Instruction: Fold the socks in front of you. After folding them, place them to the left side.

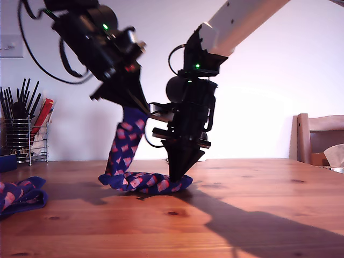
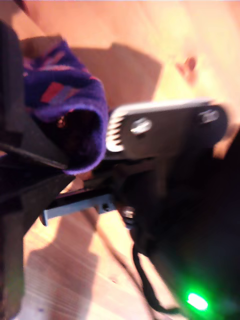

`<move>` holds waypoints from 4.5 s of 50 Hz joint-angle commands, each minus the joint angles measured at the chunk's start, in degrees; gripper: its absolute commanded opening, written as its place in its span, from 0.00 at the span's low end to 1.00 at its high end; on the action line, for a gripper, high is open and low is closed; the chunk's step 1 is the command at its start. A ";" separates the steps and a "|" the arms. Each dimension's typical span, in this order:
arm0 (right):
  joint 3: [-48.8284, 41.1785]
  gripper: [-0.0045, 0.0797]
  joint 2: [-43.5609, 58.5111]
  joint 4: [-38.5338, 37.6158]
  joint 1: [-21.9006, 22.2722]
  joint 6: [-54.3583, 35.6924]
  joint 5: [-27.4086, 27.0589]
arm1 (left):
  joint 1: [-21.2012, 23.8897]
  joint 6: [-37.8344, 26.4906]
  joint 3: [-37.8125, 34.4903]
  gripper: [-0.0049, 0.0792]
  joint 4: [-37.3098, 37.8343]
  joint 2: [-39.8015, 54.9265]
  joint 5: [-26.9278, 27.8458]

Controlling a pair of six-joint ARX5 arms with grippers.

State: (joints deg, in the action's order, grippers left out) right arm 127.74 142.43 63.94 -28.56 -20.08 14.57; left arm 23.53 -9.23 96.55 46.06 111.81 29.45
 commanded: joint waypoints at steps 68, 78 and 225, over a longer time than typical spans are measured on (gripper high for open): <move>-0.55 0.04 -3.37 3.45 5.05 -2.43 9.53 | 3.63 -0.20 0.22 0.03 -4.57 5.79 -2.97; -0.55 0.04 -5.44 3.76 6.78 -2.43 9.40 | 4.22 -0.20 0.22 0.03 -5.81 5.99 -3.06; -0.50 0.04 -9.66 6.51 14.45 -3.87 8.15 | 13.40 0.22 9.86 0.04 -6.16 11.89 -14.01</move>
State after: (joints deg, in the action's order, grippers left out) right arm 127.74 134.17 70.54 -13.13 -24.01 22.15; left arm 38.02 -9.19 106.89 39.53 123.31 15.73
